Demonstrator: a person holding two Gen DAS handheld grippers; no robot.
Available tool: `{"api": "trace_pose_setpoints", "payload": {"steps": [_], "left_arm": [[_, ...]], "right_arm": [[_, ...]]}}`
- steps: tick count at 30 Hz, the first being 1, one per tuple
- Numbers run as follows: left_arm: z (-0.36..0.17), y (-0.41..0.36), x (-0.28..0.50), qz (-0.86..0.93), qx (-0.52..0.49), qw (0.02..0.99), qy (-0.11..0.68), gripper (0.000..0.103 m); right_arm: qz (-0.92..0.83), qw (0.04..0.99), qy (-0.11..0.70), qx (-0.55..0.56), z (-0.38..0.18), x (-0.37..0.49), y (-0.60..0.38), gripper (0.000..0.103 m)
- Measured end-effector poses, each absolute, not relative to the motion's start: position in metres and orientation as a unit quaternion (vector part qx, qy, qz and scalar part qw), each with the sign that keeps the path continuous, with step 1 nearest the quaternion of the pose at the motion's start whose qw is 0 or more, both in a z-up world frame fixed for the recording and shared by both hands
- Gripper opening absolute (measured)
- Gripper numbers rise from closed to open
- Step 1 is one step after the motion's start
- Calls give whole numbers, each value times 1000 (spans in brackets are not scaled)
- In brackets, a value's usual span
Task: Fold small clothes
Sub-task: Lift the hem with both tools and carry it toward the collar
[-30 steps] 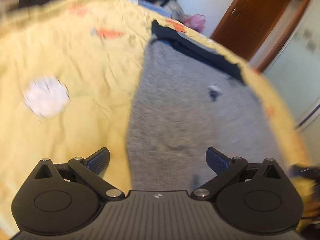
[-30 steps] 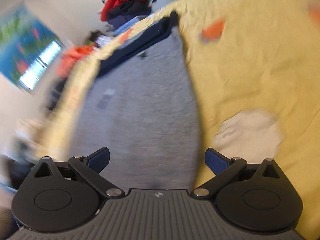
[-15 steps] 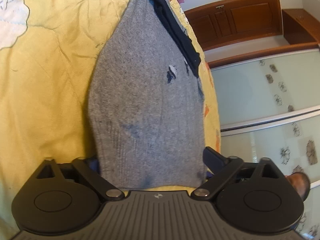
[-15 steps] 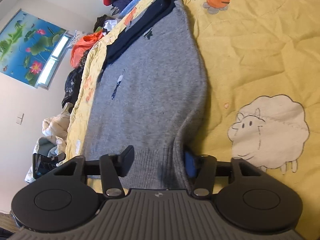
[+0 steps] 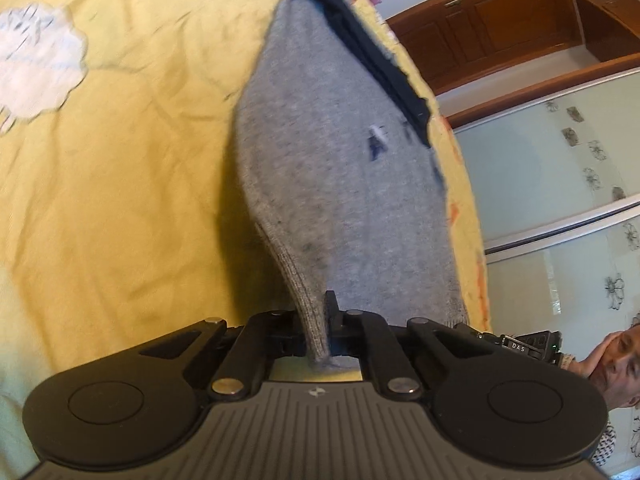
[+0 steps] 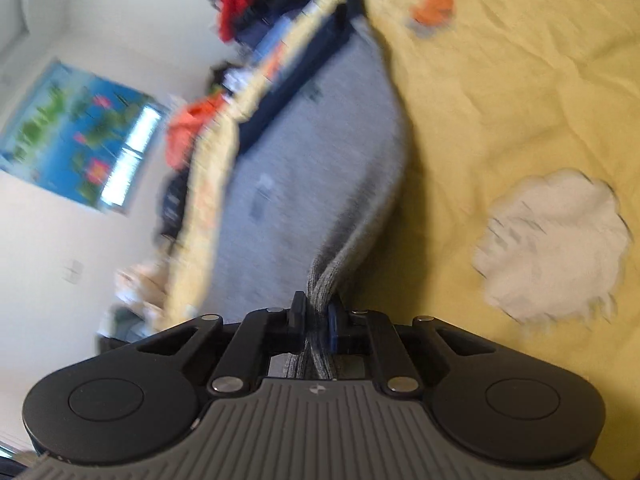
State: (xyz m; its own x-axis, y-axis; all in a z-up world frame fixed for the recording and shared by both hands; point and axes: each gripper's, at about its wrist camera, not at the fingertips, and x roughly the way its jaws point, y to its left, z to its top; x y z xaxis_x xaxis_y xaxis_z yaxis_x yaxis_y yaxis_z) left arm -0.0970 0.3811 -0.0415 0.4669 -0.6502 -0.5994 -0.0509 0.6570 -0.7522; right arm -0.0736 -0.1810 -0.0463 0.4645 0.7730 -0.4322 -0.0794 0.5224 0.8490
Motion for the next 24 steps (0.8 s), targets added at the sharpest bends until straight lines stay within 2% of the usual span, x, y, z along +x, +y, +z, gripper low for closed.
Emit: {"api": "trace_pose_setpoints", "payload": {"steps": [6, 12, 16, 19, 22, 23, 24], "left_arm": [[-1, 385, -58, -224, -392, 785, 424, 5], [42, 385, 44, -235, -406, 811, 349, 5], [54, 383, 127, -226, -401, 825, 326, 5], [56, 383, 185, -219, -391, 836, 318, 5], [46, 383, 223, -206, -398, 829, 334, 5], [43, 383, 229, -207, -394, 830, 336, 5], [40, 383, 231, -208, -391, 830, 338, 5]], "right_arm": [[325, 769, 352, 423, -1, -7, -181, 18], [329, 767, 278, 475, 22, 114, -184, 16], [304, 764, 266, 503, 14, 198, -186, 15], [284, 776, 291, 482, 1, 247, -179, 16], [286, 810, 332, 390, -3, 262, -163, 28], [288, 818, 345, 357, -5, 263, -158, 47], [289, 822, 357, 336, -9, 261, -154, 73]]}}
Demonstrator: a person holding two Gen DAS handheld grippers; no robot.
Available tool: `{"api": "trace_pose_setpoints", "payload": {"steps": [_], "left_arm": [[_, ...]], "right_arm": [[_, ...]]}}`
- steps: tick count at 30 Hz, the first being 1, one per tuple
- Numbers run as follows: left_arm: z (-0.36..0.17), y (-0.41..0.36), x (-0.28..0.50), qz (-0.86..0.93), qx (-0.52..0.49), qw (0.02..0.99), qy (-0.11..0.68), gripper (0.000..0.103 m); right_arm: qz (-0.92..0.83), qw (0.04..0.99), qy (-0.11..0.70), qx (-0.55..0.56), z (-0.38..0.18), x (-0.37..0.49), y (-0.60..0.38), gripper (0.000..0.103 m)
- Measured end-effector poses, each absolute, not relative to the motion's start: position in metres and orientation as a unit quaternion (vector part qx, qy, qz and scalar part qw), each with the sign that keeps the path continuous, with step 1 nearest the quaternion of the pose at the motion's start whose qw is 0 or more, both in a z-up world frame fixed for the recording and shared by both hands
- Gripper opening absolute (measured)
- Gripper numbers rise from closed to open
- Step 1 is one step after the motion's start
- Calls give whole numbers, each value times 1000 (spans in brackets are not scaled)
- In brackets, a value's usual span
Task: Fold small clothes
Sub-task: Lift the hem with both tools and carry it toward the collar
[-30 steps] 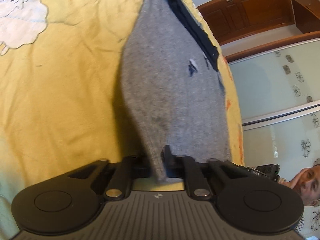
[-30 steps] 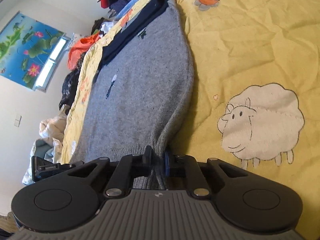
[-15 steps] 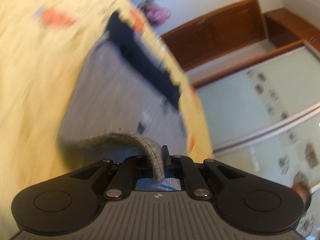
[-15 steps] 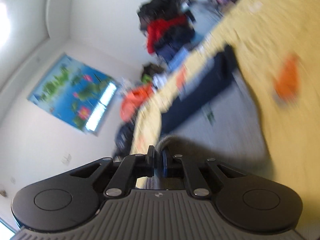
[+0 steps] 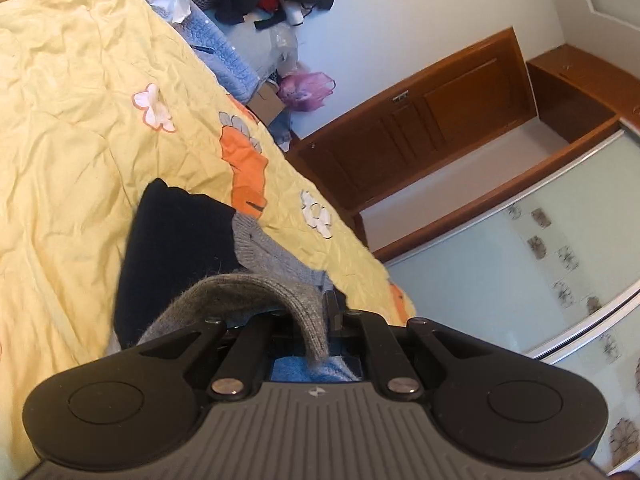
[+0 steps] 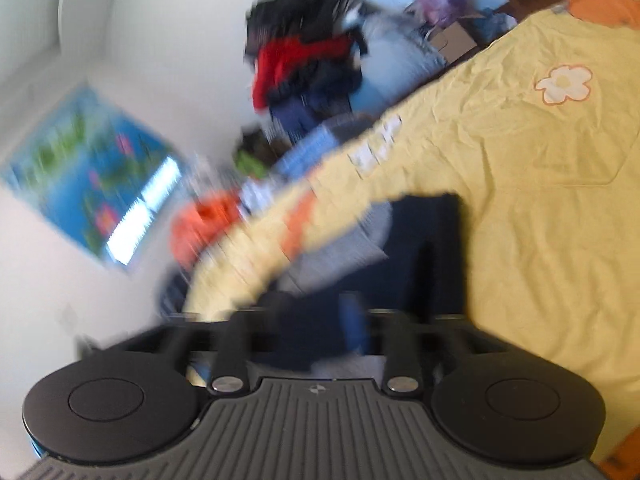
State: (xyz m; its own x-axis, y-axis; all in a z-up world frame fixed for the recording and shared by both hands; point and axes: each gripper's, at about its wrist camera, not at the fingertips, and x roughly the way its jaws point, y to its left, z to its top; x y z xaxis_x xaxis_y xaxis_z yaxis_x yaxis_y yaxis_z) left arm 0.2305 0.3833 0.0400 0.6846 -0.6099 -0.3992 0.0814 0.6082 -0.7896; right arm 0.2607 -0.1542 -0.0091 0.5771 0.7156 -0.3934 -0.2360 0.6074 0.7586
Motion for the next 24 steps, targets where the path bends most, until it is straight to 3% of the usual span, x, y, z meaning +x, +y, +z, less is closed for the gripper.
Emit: {"api": "trace_pose_setpoints", "payload": {"steps": [1, 2, 6, 15, 17, 18, 24], "left_arm": [[36, 384, 230, -213, -391, 828, 340, 5], [33, 386, 229, -217, -390, 826, 343, 5], [21, 396, 219, -217, -393, 822, 350, 5], [27, 402, 210, -218, -386, 825, 349, 5], [27, 402, 212, -218, -388, 824, 350, 5], [27, 402, 213, -218, -386, 825, 351, 5], [27, 401, 214, -214, -386, 827, 349, 5]], "right_arm": [[289, 826, 369, 314, -14, 257, -153, 78], [292, 828, 379, 293, -18, 254, -152, 77], [310, 818, 410, 258, -31, 252, -149, 61], [324, 820, 442, 166, -33, 268, -119, 55], [330, 818, 445, 155, -36, 267, -115, 44], [332, 815, 451, 146, -36, 266, -112, 13], [340, 826, 435, 108, -18, 249, -116, 14]]}}
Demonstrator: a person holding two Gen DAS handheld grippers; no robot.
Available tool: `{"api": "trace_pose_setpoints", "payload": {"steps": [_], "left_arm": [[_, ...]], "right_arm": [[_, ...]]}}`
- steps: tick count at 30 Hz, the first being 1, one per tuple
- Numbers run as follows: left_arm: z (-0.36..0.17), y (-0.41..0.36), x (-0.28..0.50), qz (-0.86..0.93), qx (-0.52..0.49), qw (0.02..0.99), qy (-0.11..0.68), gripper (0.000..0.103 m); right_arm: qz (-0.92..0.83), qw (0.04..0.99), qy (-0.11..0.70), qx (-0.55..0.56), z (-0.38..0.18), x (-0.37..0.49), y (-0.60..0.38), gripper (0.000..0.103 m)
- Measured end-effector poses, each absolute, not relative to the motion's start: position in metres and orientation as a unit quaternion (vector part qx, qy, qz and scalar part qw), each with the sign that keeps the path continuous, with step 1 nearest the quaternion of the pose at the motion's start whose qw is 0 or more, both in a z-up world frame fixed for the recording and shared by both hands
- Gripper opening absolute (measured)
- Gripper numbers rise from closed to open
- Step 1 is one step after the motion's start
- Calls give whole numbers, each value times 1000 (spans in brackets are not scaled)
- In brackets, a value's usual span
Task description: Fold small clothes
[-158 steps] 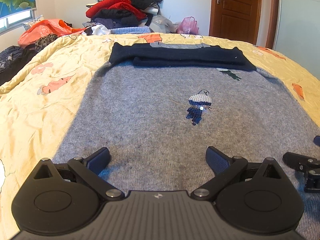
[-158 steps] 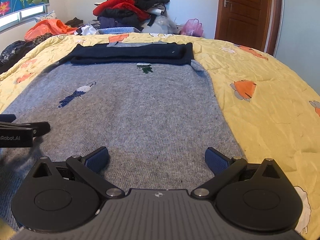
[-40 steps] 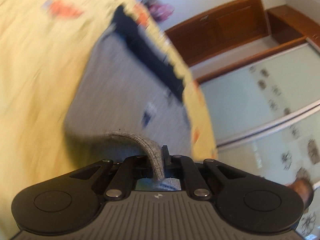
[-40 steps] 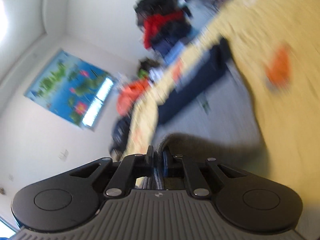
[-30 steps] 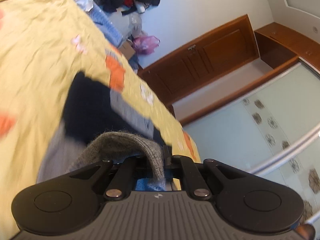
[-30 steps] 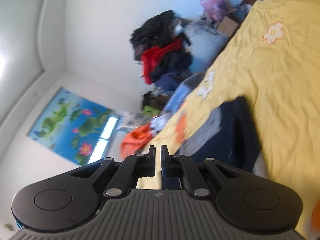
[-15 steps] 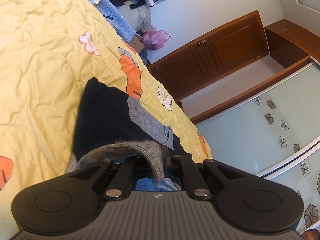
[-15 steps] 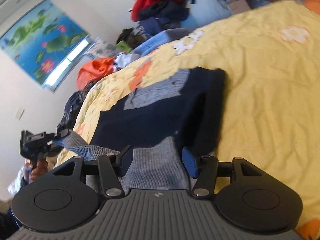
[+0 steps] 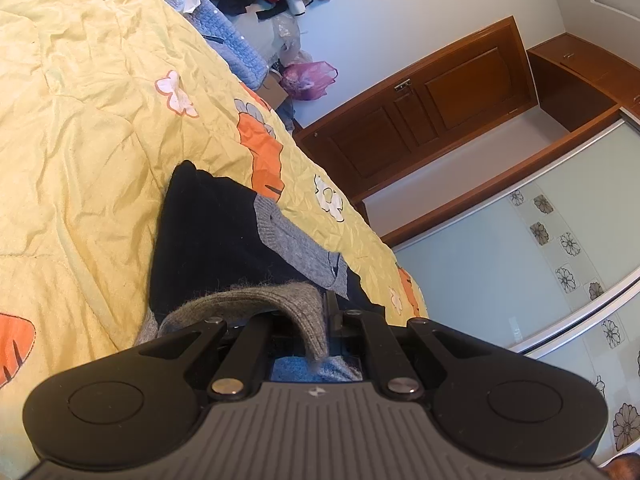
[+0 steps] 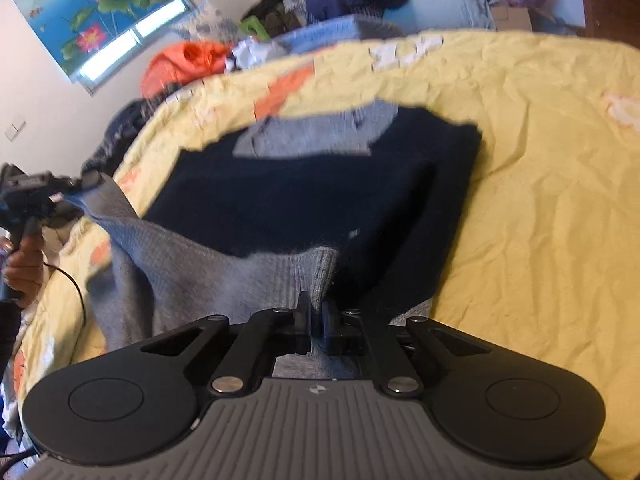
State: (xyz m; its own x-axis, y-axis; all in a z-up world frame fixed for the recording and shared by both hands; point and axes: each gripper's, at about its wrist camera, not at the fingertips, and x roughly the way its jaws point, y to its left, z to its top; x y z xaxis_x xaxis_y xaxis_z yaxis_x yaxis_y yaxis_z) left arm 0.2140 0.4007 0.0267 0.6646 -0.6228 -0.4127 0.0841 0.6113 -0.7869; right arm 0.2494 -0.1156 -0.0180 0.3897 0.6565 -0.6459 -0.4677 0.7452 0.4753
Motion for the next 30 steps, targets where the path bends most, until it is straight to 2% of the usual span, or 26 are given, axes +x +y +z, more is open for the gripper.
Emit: {"api": "trace_pose_setpoints", "payload": {"steps": [5, 9, 13, 18, 21, 22, 23, 24, 25, 26, 28, 30], "left_arm": [[40, 399, 206, -218, -374, 840, 328, 6], [56, 399, 223, -218, -359, 852, 314, 6], [56, 405, 271, -174, -337, 871, 312, 6], [15, 403, 335, -109, -306, 872, 366, 6], [3, 396, 350, -105, -293, 873, 375, 11], [1, 397, 355, -106, -301, 865, 387, 21], [3, 400, 358, -99, -313, 858, 396, 31], [6, 404, 356, -89, -327, 855, 393, 60], [13, 409, 347, -82, -341, 861, 369, 85], [22, 415, 337, -77, -351, 870, 338, 96], [41, 427, 312, -71, -360, 882, 296, 99], [50, 432, 284, -59, -353, 888, 289, 99]], "right_arm": [[332, 852, 363, 181, 10, 248, -153, 14], [280, 870, 310, 263, 19, 285, -178, 14], [222, 866, 334, 298, -6, 339, -183, 14], [168, 869, 376, 275, -43, 371, -162, 15], [153, 873, 366, 283, -48, 365, -153, 27], [146, 874, 364, 287, -46, 361, -153, 49], [138, 878, 359, 287, -42, 355, -152, 58], [131, 886, 344, 282, -34, 347, -153, 64], [133, 896, 324, 273, -24, 336, -154, 63], [139, 903, 308, 266, -12, 326, -154, 63], [157, 910, 292, 250, 5, 298, -153, 63], [162, 921, 289, 205, 14, 271, -148, 63]]}}
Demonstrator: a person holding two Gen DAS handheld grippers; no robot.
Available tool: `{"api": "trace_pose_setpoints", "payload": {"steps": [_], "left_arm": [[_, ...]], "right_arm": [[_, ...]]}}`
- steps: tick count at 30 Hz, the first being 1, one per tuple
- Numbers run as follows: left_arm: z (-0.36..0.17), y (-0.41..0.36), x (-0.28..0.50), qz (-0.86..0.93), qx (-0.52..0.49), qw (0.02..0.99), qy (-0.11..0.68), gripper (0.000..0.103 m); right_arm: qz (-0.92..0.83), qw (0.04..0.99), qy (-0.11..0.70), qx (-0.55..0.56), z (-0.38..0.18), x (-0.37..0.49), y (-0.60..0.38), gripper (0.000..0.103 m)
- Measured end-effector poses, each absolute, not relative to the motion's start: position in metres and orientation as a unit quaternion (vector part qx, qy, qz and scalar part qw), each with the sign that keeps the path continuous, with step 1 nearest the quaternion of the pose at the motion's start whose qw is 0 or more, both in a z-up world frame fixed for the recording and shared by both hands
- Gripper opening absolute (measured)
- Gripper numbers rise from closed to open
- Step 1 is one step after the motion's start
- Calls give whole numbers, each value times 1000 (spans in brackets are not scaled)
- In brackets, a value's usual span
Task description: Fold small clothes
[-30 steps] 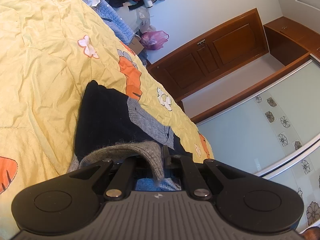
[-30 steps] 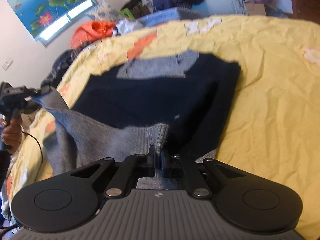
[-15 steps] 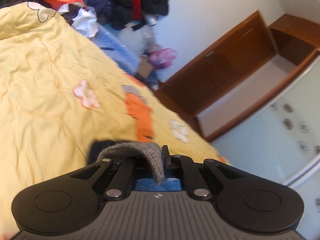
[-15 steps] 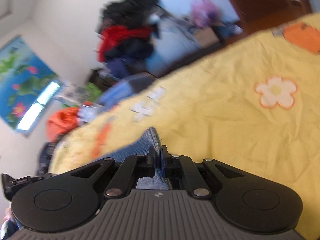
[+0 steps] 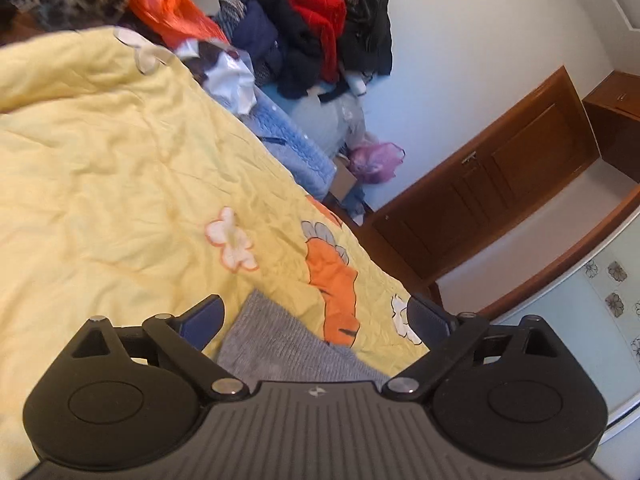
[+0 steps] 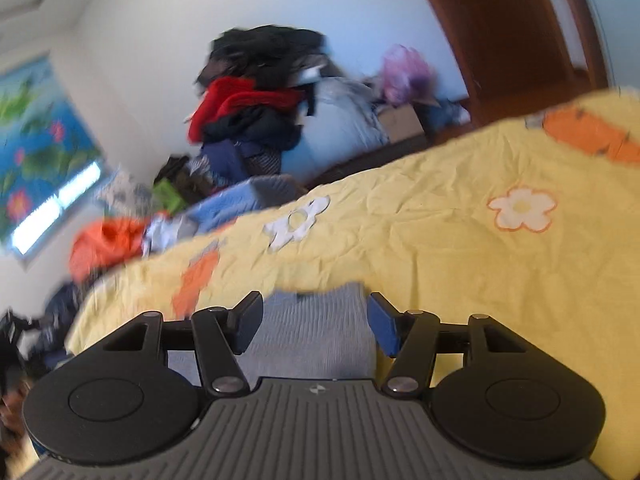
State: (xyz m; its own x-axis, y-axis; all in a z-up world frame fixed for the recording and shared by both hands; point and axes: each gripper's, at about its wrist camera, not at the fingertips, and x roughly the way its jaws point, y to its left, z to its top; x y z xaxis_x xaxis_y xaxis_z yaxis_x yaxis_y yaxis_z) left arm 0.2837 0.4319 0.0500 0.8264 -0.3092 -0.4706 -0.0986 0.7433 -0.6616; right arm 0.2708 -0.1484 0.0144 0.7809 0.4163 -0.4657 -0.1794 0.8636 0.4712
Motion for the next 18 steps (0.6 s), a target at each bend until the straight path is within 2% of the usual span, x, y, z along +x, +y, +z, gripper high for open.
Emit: {"api": "trace_pose_setpoints", "payload": {"steps": [3, 6, 8, 9, 10, 11, 12, 14, 16, 18], "left_arm": [[43, 421, 241, -34, -277, 908, 313, 99], [16, 400, 206, -43, -215, 910, 351, 98], [-2, 379, 195, -51, -171, 912, 369, 98], [-8, 371, 191, -47, -151, 913, 375, 95], [-13, 365, 189, -46, -142, 913, 381, 79], [-18, 361, 190, -52, -139, 908, 392, 47], [-22, 359, 193, -56, -134, 903, 405, 34], [-23, 355, 194, -52, -99, 907, 406, 19], [-23, 362, 197, -56, -91, 905, 412, 13], [-22, 370, 196, -62, -93, 901, 418, 12]], "right_arm": [[149, 931, 301, 145, 7, 240, -146, 63], [134, 918, 352, 125, -19, 238, -144, 62], [145, 911, 362, 135, -27, 238, -138, 50], [156, 906, 369, 136, -30, 240, -133, 29], [172, 900, 377, 136, -31, 242, -123, 19], [176, 901, 375, 128, -28, 240, -114, 19], [173, 906, 371, 113, -25, 241, -110, 17], [149, 910, 369, 113, -26, 248, -117, 13], [125, 906, 379, 142, -33, 257, -134, 11], [117, 904, 384, 147, -38, 255, -137, 12]]}}
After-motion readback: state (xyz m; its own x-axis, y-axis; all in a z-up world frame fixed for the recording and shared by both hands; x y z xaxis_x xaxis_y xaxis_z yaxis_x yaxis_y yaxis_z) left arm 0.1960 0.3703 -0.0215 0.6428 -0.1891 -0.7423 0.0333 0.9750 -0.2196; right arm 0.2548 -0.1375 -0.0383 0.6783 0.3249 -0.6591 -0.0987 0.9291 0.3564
